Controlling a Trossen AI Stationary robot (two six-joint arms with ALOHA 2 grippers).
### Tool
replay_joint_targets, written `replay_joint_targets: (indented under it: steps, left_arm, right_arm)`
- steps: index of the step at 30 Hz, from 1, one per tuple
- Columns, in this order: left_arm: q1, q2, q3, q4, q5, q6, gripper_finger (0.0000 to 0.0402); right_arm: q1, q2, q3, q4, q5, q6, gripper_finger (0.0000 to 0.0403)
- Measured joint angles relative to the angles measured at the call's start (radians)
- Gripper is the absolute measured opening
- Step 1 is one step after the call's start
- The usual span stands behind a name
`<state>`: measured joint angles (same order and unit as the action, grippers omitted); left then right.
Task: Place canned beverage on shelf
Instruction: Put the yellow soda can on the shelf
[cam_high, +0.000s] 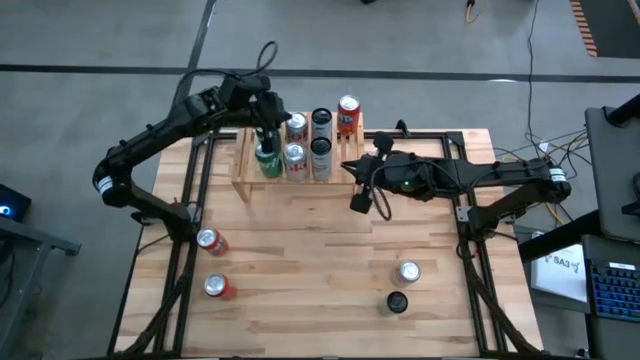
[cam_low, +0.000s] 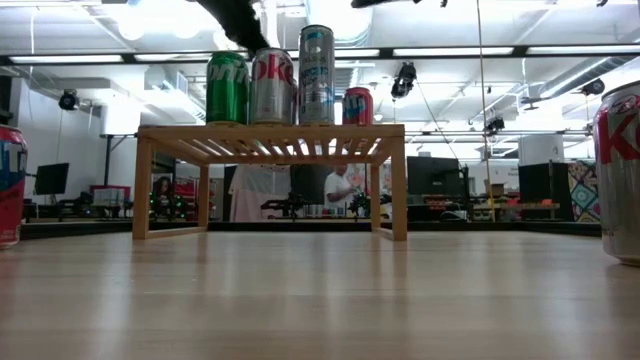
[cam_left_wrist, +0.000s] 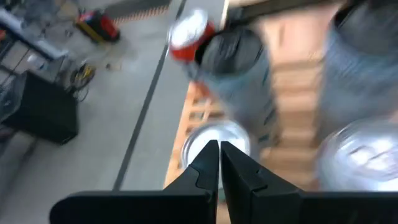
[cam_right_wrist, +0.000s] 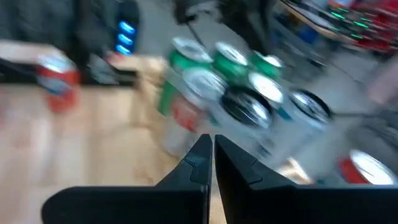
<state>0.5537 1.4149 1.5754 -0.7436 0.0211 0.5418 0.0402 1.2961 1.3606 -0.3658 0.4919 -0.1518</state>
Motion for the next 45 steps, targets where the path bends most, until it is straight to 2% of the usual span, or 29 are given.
replay_joint_targets:
  steps: [5, 8, 21, 27, 34, 37, 41, 45]
  left_arm:
    - [-0.001, -0.078, -0.022, 0.008, 0.243, -0.079, 0.0]
    - [-0.012, -0.141, -0.087, 0.024, 0.34, -0.125, 0.0]
    - [-0.135, -0.448, -0.481, 0.321, 0.335, -0.334, 0.0]
    - [-0.198, -0.521, -0.582, 0.413, 0.334, -0.41, 0.0]
    - [-0.358, -0.561, -0.672, 0.522, 0.303, -0.469, 0.0]
    - [-0.446, -0.568, -0.691, 0.559, 0.226, -0.477, 0.0]
    - [-0.562, -0.566, -0.715, 0.616, 0.107, -0.478, 0.0]
    - [-0.648, -0.562, -0.746, 0.681, 0.067, -0.474, 0.0]
  right_arm:
    - [0.001, 0.019, 0.0, 0.119, -0.206, 0.0, 0.0009]
    - [0.001, 0.053, -0.001, 0.17, -0.239, 0.009, 0.0009]
    - [0.005, 0.19, 0.093, 0.18, -0.222, 0.089, 0.0009]
    - [0.024, 0.222, 0.124, 0.159, -0.231, 0.081, 0.0009]
    - [0.084, 0.225, 0.125, 0.089, -0.246, 0.115, 0.0009]
    - [0.106, 0.225, 0.125, 0.043, -0.3, 0.152, 0.0009]
    - [0.12, 0.225, 0.137, -0.042, -0.423, 0.225, 0.0009]
    - [0.123, 0.226, 0.161, -0.161, -0.491, 0.356, 0.0009]
